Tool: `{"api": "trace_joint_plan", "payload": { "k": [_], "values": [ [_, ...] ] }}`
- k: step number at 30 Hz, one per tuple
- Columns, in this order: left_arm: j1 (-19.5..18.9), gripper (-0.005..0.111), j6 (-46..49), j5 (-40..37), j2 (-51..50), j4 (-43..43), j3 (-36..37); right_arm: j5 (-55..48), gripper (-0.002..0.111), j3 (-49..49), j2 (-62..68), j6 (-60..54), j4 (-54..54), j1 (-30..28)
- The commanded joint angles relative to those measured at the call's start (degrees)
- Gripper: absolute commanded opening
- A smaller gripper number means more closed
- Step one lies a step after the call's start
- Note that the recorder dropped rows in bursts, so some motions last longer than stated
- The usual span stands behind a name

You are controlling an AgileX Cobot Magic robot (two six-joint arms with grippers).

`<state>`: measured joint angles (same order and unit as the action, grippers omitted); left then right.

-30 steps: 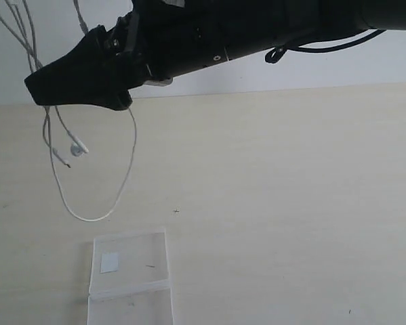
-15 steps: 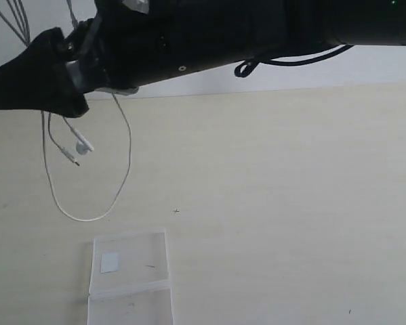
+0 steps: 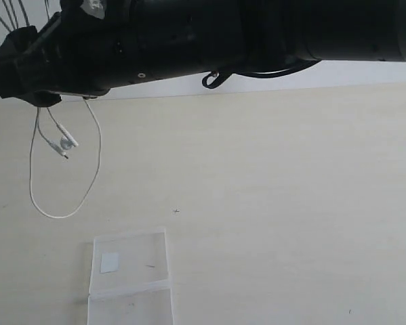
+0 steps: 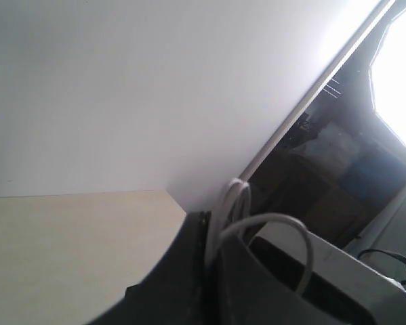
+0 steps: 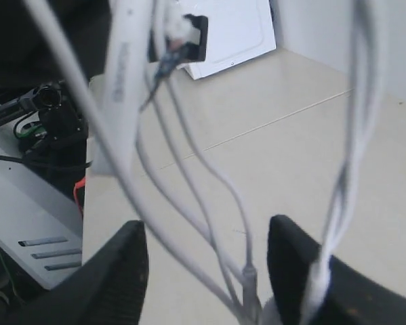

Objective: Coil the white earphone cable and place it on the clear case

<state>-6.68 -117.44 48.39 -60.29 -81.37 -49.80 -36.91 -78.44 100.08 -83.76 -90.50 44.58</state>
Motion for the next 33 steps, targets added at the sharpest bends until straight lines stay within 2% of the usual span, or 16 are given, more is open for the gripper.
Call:
{"api": "trace_joint_plan", "payload": {
  "k": [1,9,14,18,21,22,24,28,33],
  "values": [
    [-0.18,0.000,0.36,-1.11,0.39,-0.01,0.13,0.80,0.045,0.21,0.09,-0.28,-4.31,0.09],
    [-0.18,0.000,0.36,-1.48,0.39,-0.28,0.13,2.64,0.044,0.21,0.09,-0.28,-5.08,0.09],
    [-0.18,0.000,0.36,-1.48,0.39,-0.28,0.13,2.76,0.037,0.21,0.09,-0.28,-4.96,0.09],
    [-0.18,0.000,0.36,-1.49,0.39,-0.18,0.13,2.76,0.022,0.21,0.09,-0.01,-4.71,0.09],
    [-0.18,0.000,0.36,-1.49,0.39,0.08,0.13,3.04,0.004,0.21,0.09,1.06,-4.71,0.09],
    [-0.18,0.000,0.36,-1.49,0.39,0.23,0.13,3.15,0.000,0.21,0.09,1.04,-4.55,0.09],
    [-0.18,0.000,0.36,-1.49,0.39,0.23,0.13,3.84,0.000,0.21,0.09,1.04,-4.20,0.09],
    [-0.18,0.000,0.36,-1.49,0.51,0.08,0.13,7.18,0.000,0.21,-0.13,5.24,1.60,0.09],
    [-0.18,0.000,0.36,-3.41,1.12,-2.40,0.13,11.10,0.000,0.21,-1.86,20.69,22.90,0.09]
  ]
}}
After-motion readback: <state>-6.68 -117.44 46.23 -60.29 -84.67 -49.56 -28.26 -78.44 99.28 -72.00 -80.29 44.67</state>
